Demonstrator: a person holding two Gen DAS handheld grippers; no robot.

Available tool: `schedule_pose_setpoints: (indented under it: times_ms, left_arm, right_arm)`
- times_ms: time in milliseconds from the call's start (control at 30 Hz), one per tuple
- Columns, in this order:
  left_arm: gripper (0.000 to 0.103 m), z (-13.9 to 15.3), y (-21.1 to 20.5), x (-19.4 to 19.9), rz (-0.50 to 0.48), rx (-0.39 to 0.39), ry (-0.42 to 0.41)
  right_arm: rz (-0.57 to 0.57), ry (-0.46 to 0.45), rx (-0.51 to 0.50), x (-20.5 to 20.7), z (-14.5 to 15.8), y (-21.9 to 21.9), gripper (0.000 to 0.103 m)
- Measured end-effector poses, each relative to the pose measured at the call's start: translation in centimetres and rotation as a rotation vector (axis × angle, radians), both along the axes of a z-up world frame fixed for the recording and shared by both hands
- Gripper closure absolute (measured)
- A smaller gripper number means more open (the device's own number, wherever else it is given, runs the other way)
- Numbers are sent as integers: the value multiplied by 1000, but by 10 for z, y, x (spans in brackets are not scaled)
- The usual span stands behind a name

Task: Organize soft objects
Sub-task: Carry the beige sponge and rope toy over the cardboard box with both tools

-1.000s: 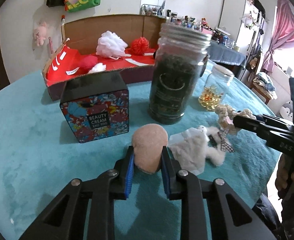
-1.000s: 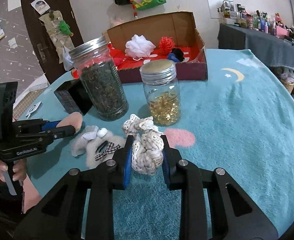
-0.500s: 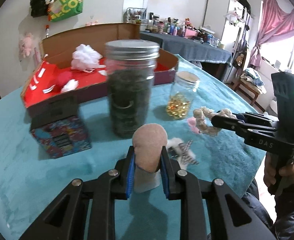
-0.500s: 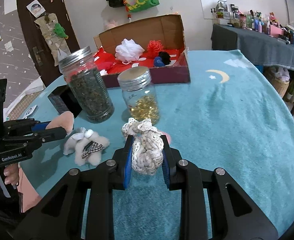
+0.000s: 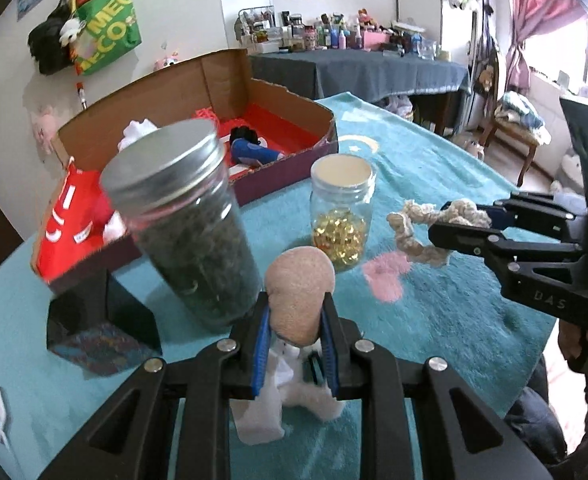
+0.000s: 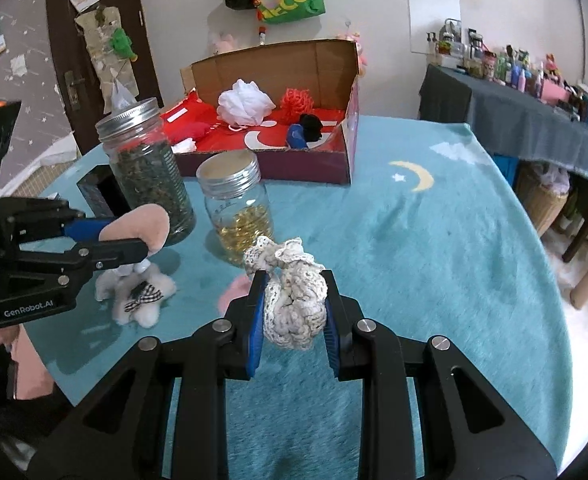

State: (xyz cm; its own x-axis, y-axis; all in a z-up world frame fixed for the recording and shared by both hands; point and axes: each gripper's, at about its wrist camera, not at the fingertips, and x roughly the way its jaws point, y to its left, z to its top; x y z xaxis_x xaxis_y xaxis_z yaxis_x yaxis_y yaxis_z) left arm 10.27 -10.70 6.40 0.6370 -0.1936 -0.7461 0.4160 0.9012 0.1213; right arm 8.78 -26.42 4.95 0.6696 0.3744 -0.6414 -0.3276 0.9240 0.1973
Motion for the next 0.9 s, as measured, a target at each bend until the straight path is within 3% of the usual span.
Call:
schedule_pose_setpoints:
  times_ms: [367,900]
  left_arm:
    - [79,14,-24,7,-29,184,-19]
    - [79,45,-47,21,-122,351,-30]
  right_arm:
    - [37,-18,-46,17,-1,-4,79]
    - [50,-45,0,31,9,-4,79]
